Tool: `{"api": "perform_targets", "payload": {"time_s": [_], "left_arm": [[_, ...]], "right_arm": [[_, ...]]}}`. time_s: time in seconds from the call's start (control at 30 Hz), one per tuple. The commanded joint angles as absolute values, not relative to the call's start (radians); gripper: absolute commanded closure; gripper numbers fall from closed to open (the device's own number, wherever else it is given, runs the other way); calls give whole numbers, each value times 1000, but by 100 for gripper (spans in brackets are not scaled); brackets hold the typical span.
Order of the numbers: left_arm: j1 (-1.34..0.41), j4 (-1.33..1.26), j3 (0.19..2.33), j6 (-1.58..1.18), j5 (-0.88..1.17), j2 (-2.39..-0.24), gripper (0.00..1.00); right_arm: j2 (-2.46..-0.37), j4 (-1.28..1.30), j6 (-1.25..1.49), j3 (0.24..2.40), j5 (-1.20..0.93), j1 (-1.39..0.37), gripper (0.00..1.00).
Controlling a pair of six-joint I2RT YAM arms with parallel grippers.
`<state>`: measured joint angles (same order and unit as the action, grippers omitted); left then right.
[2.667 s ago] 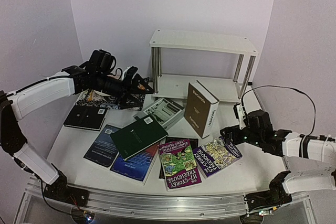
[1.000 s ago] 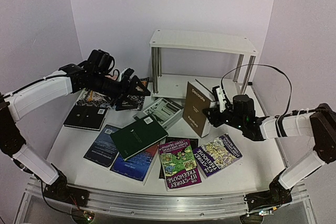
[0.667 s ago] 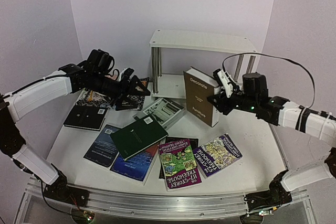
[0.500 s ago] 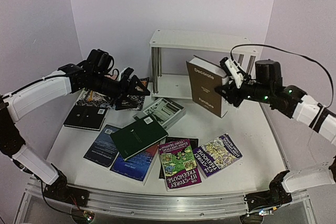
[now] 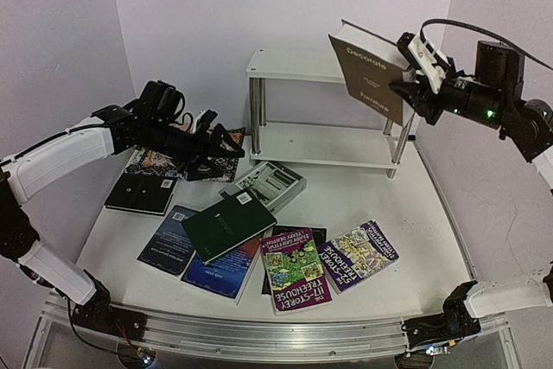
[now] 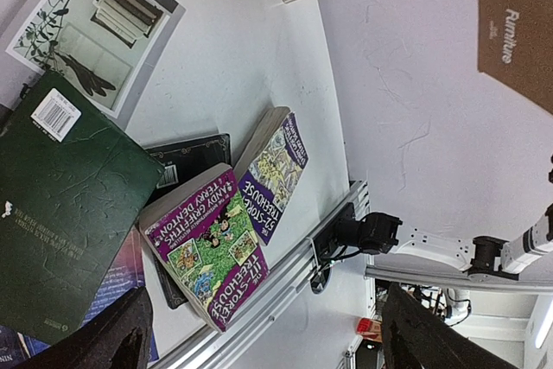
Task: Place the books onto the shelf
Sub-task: Place the book on the shelf.
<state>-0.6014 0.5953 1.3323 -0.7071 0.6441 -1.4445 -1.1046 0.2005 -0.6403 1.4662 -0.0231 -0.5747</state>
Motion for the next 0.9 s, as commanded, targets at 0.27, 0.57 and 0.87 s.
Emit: {"api": "perform_targets", "payload": {"time_s": [0.27,0.57,0.87], "left_arm": [[-604,583,1328,-701,632,-1392,8],[-605,583,1363,-699,654,-1428,8],[-604,583,1406,-689,674,-1471,8]], "right_arm": [[-1296,155,-992,1776,228,-580,80],[-1542,103,-1154,1953,474,-579,82],[-1821,90,-1251,2190,651,-556,79]]}}
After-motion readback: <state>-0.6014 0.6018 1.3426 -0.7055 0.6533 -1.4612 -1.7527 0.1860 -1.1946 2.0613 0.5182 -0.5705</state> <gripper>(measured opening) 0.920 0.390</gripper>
